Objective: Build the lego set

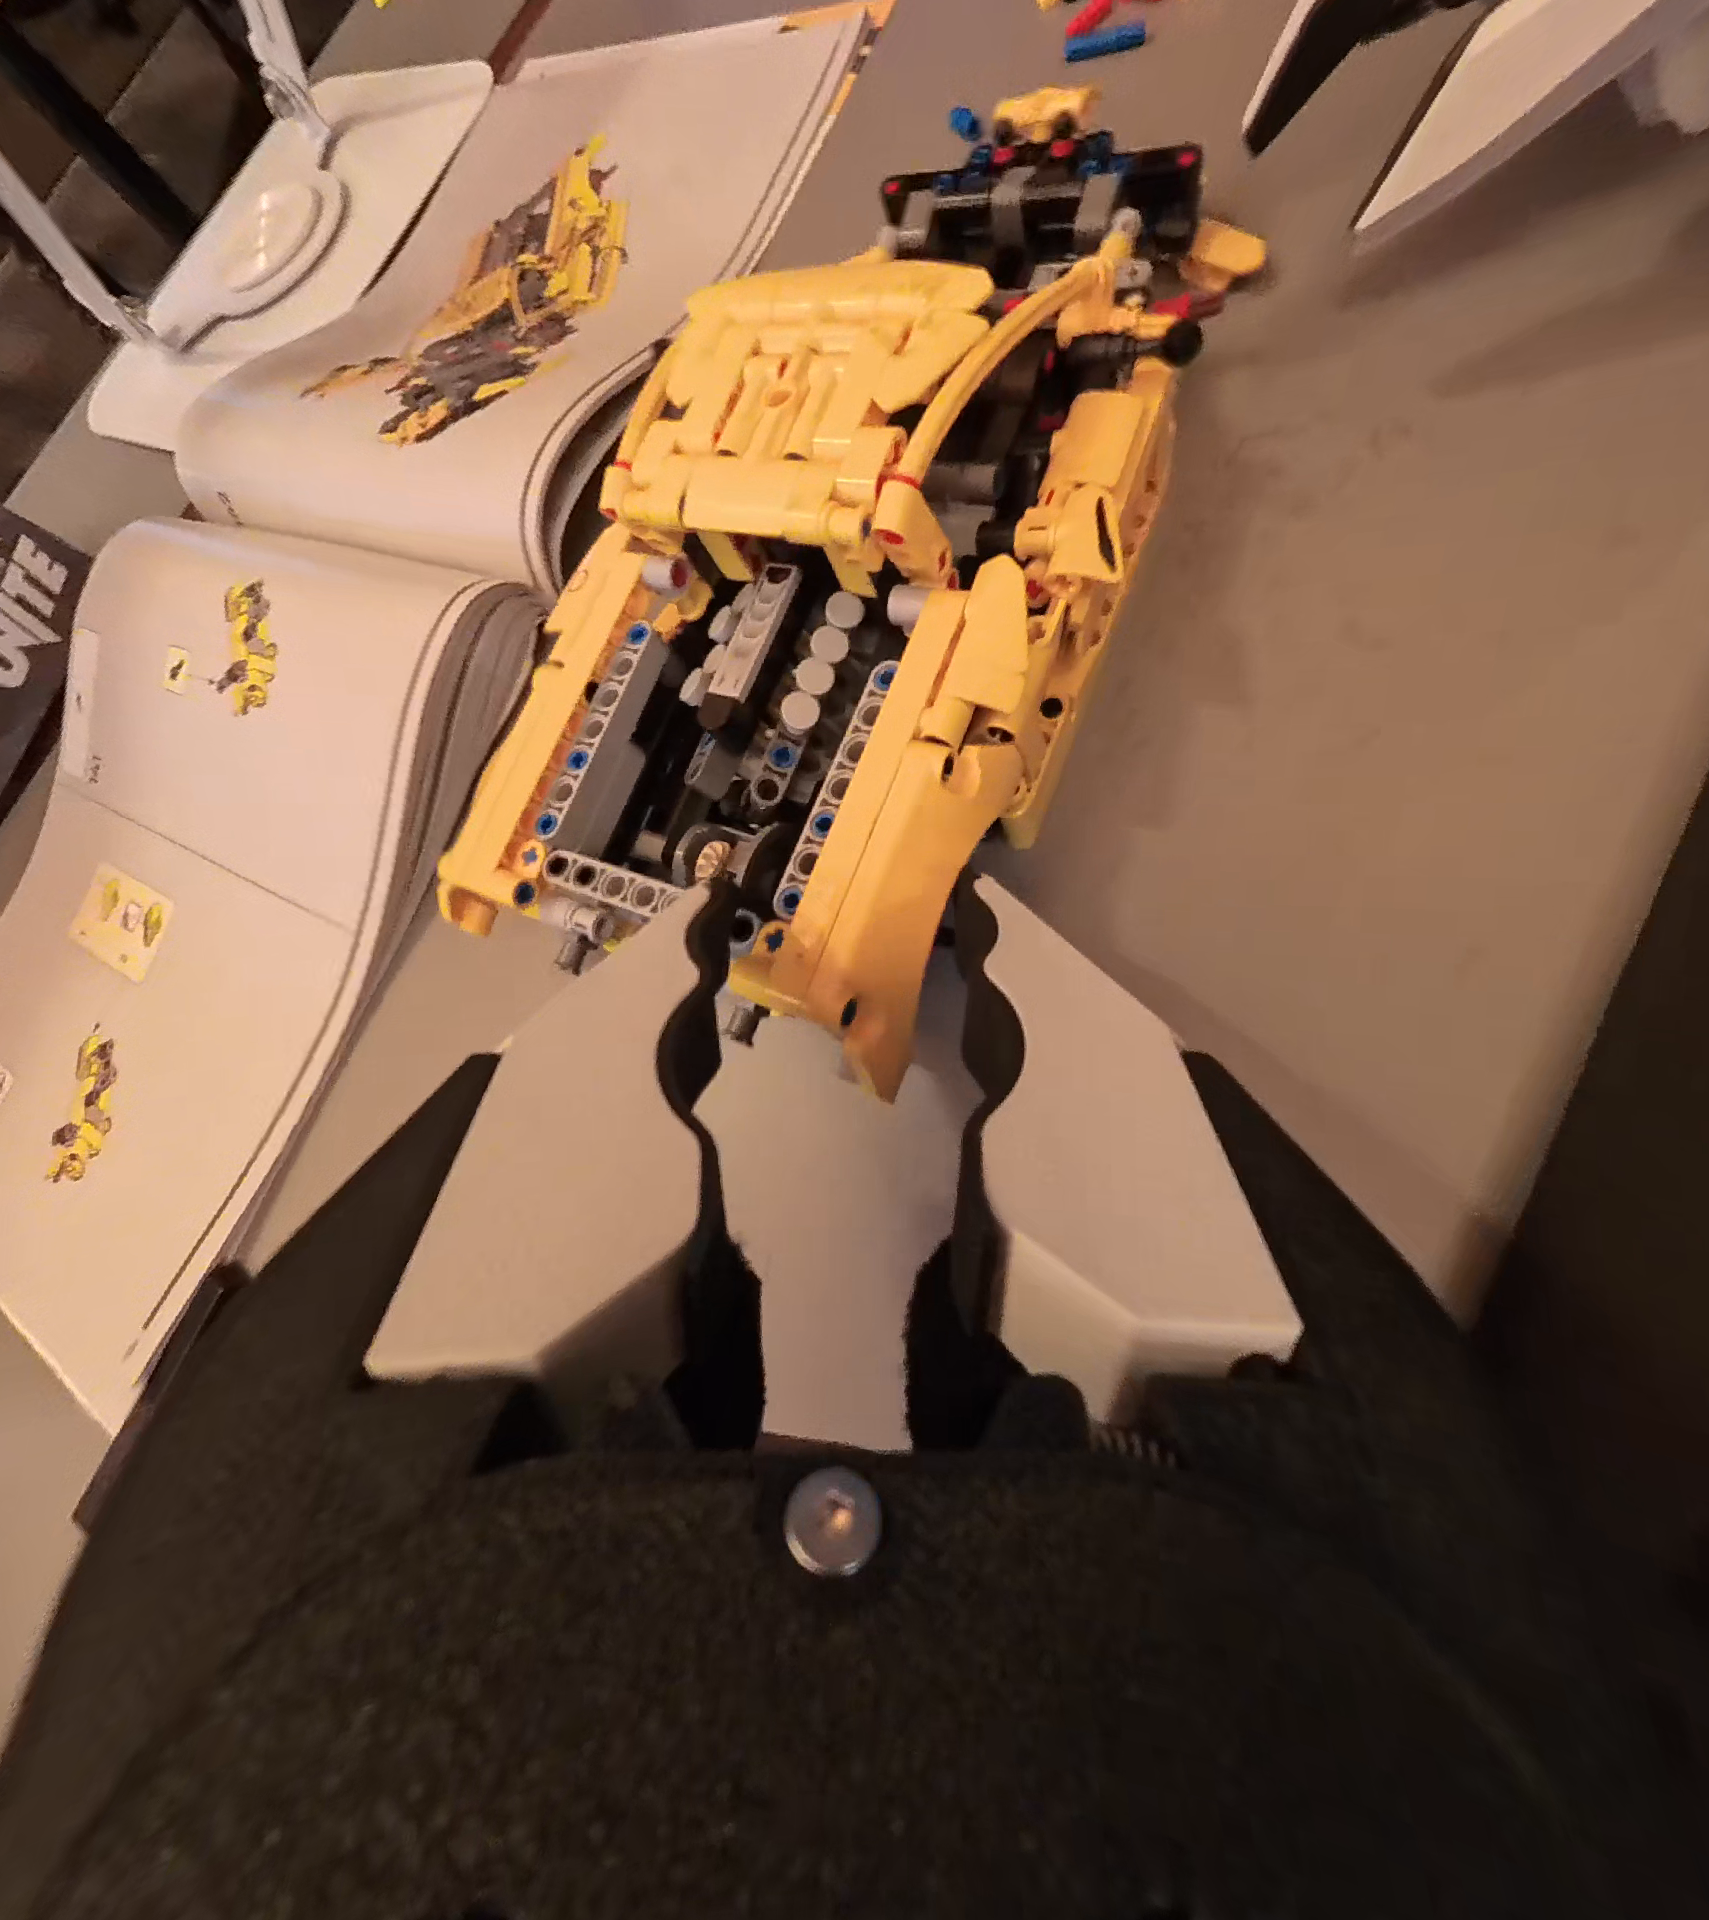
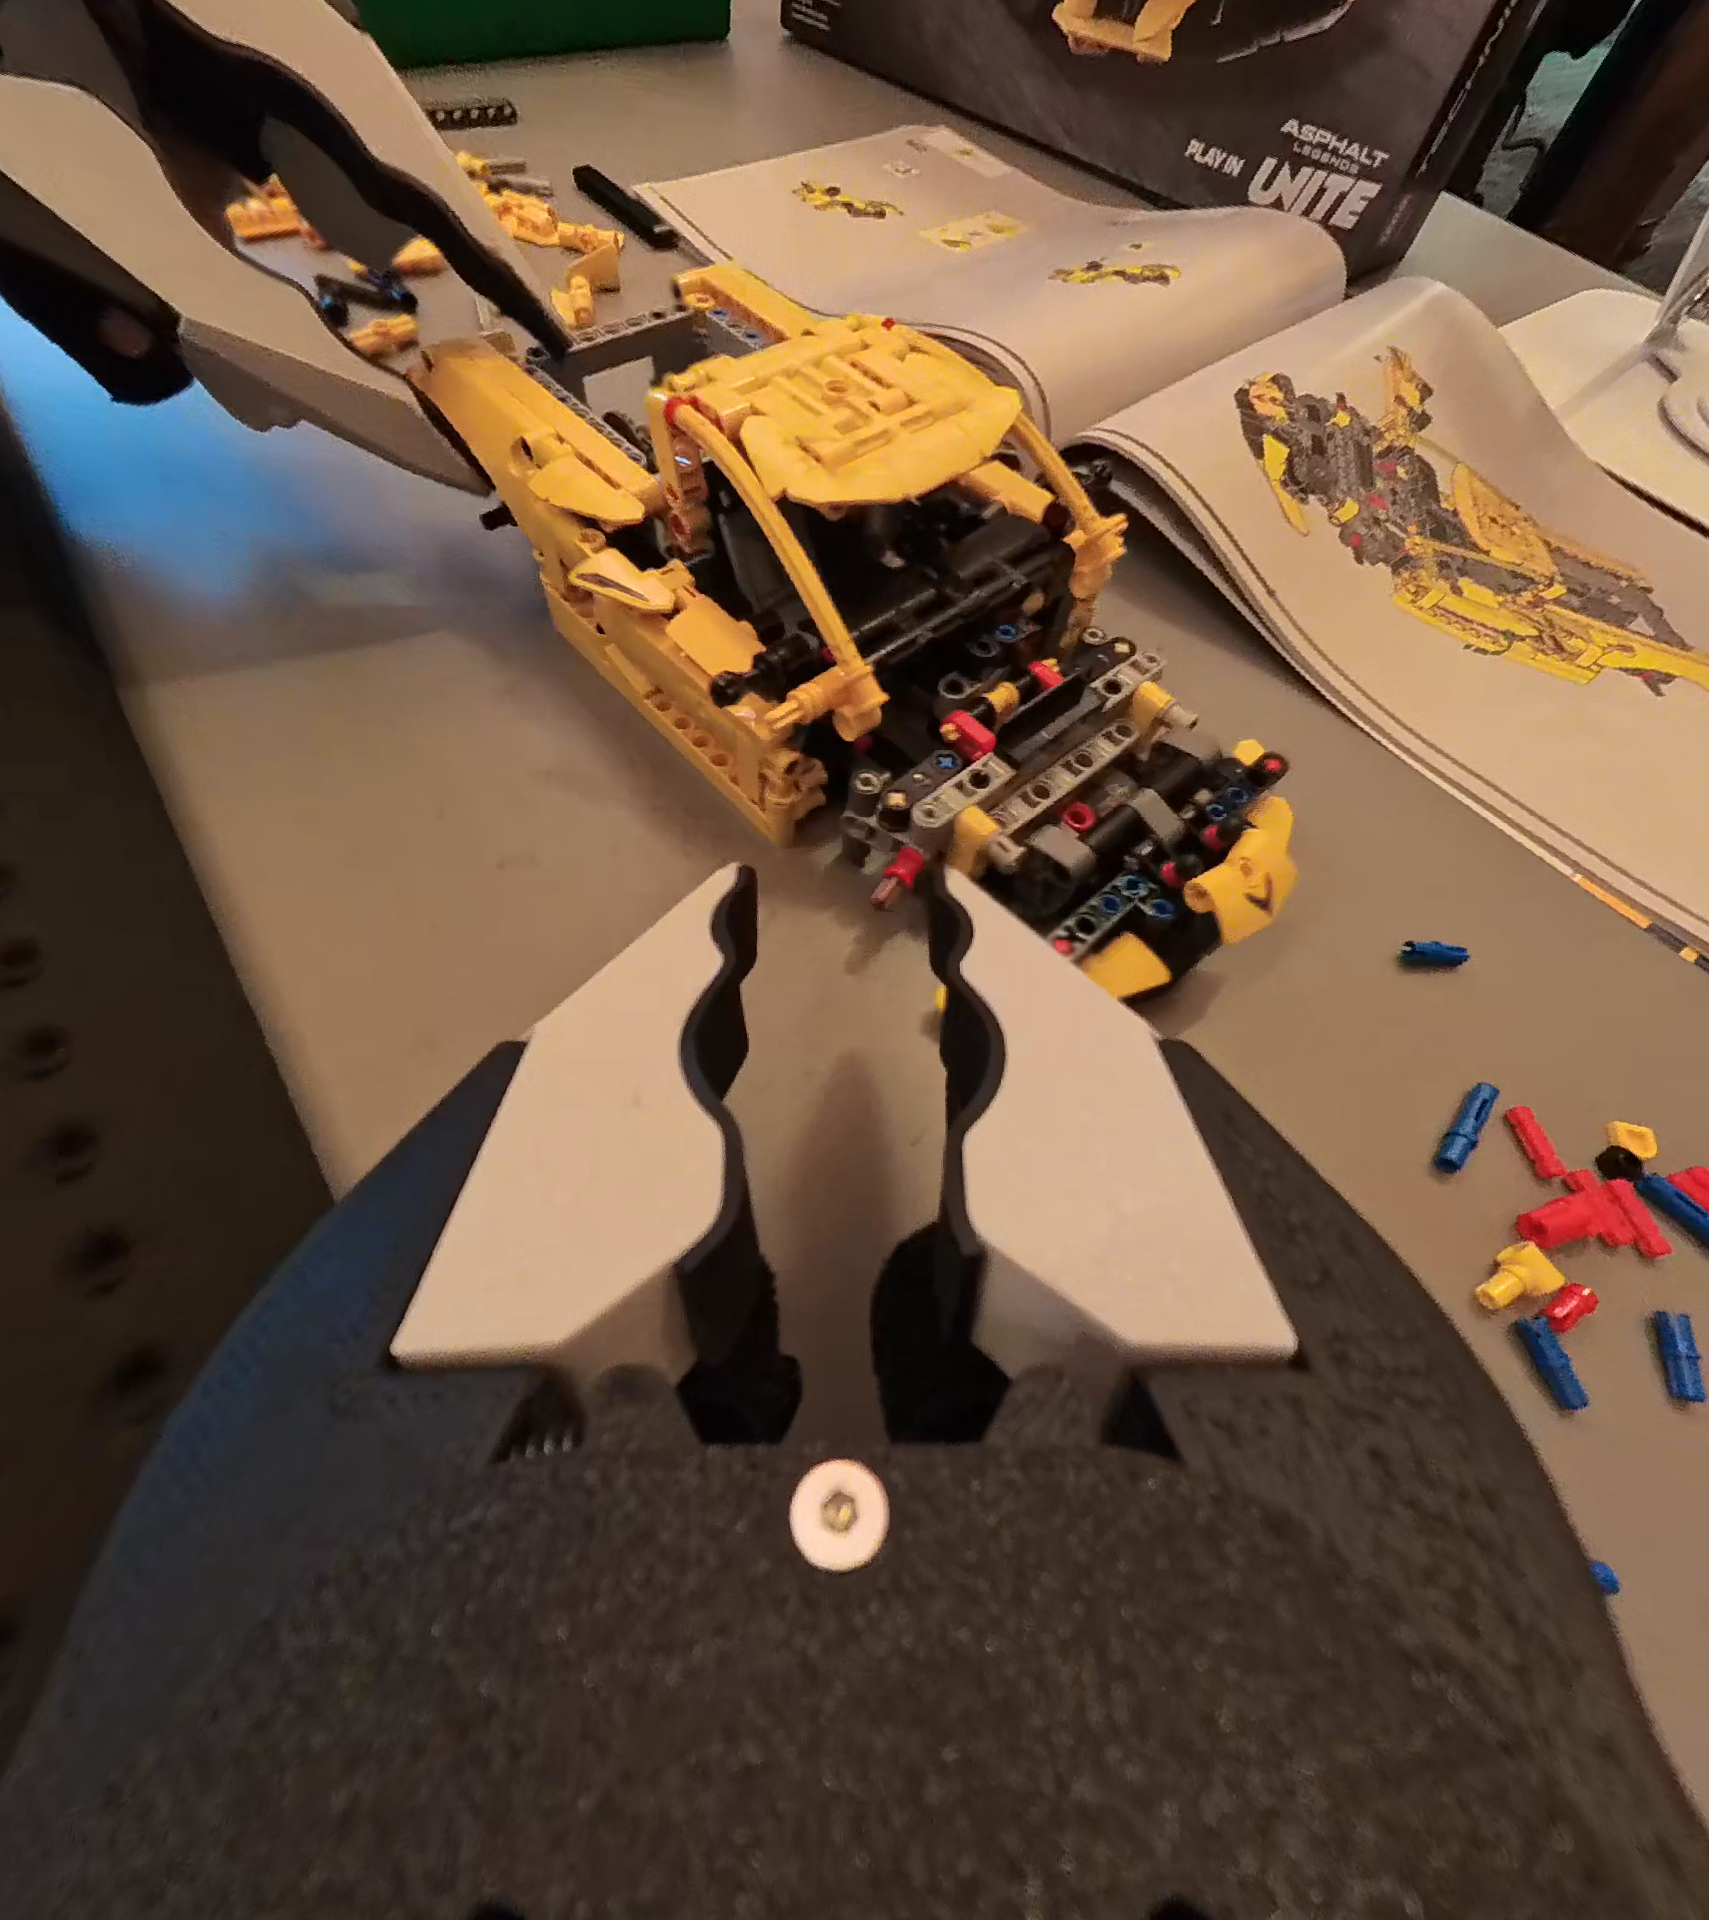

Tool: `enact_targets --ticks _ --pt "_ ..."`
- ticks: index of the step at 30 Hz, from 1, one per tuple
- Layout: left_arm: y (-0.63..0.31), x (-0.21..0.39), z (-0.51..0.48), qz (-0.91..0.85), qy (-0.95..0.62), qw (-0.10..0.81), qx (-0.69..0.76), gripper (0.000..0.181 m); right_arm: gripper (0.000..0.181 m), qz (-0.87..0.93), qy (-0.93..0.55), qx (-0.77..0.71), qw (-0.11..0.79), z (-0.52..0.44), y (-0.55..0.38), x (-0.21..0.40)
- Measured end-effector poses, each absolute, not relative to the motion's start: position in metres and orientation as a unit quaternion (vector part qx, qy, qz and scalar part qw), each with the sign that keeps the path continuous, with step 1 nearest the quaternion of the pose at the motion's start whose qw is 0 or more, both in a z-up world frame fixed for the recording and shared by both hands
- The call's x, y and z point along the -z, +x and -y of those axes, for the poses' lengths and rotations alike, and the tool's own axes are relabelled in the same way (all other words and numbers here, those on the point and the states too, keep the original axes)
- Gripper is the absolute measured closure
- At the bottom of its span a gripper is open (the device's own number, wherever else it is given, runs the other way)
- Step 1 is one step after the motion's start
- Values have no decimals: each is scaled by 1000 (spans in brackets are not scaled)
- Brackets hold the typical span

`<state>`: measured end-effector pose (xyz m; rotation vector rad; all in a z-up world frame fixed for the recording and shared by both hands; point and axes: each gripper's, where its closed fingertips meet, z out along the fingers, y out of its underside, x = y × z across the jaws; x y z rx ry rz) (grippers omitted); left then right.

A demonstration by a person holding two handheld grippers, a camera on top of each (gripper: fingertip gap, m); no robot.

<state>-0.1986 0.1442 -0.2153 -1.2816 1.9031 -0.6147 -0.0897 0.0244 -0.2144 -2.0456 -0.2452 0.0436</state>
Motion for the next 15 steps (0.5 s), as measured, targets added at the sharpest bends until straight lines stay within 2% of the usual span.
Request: enact_targets --ticks 12,15 --pt "-212 214 -185 -678 -557 387 282 131 149 79 -855 -33 512 -25 -84 215" --pt "-216 200 -186 -648 -564 392 330 132 148 80 -856 -35 509 -25 -84 216"
